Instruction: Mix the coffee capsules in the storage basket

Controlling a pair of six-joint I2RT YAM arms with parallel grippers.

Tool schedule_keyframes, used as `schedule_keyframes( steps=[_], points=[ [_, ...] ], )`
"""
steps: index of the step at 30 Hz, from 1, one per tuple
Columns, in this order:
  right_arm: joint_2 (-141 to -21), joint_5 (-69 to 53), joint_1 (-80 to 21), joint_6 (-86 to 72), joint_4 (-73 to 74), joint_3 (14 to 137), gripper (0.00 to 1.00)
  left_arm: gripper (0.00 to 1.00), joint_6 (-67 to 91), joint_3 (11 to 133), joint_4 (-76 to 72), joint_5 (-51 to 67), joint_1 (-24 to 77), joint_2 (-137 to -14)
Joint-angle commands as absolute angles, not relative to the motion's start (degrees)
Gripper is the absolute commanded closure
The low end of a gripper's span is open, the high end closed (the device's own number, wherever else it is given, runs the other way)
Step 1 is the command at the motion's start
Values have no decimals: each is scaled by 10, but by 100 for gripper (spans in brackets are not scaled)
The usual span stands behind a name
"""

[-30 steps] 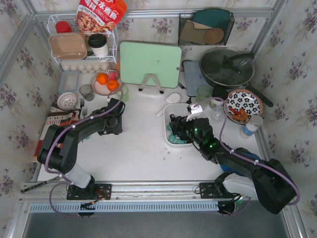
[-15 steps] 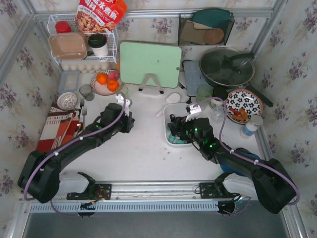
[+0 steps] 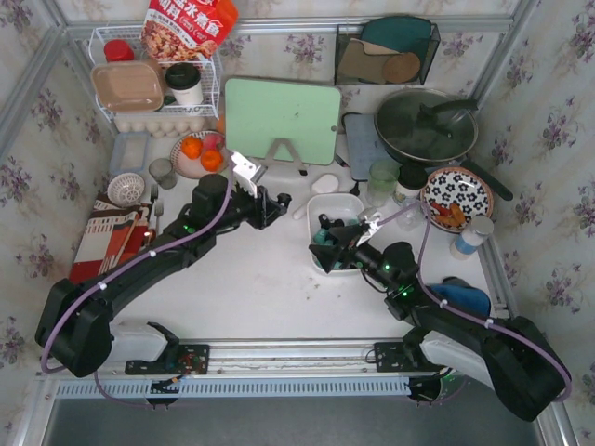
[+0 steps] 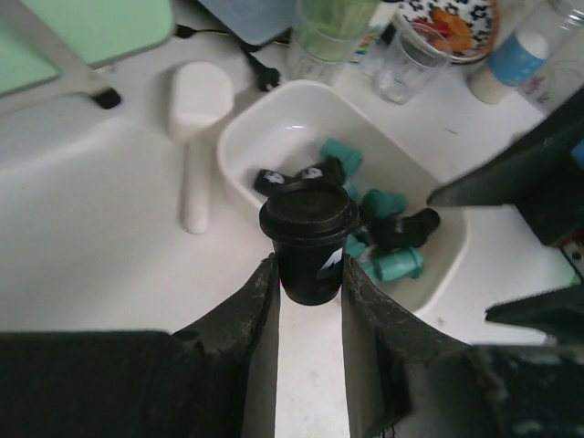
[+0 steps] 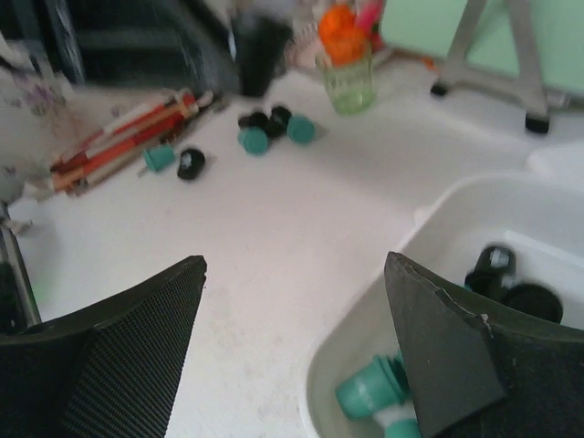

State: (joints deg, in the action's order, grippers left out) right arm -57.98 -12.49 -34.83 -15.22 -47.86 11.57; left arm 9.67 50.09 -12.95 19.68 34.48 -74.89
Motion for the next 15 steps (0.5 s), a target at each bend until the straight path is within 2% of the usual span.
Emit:
schedule_keyframes(
  steps=[1,3,5,10,12,15],
  points=[
    [-547,-106,-349,-156,-501,153,14,81,137,480,-165,254,354,-743],
    [-543,-117,-349,-153,-429,192,14,81,148,476,-155,230,353,-729],
    [-541,-132,-350,-123,-417,197,14,82,171,495,-109,193,353,-730],
    [-555,-166,-354,-16,-549,139,11,83,247,533,-4,170,353,-767],
    [-576,-208,-360,54,-586,126,11,83,265,543,25,170,353,-783],
    [-602,-205,-395,179,-654,94,9,83,283,542,43,170,353,-793]
  ],
)
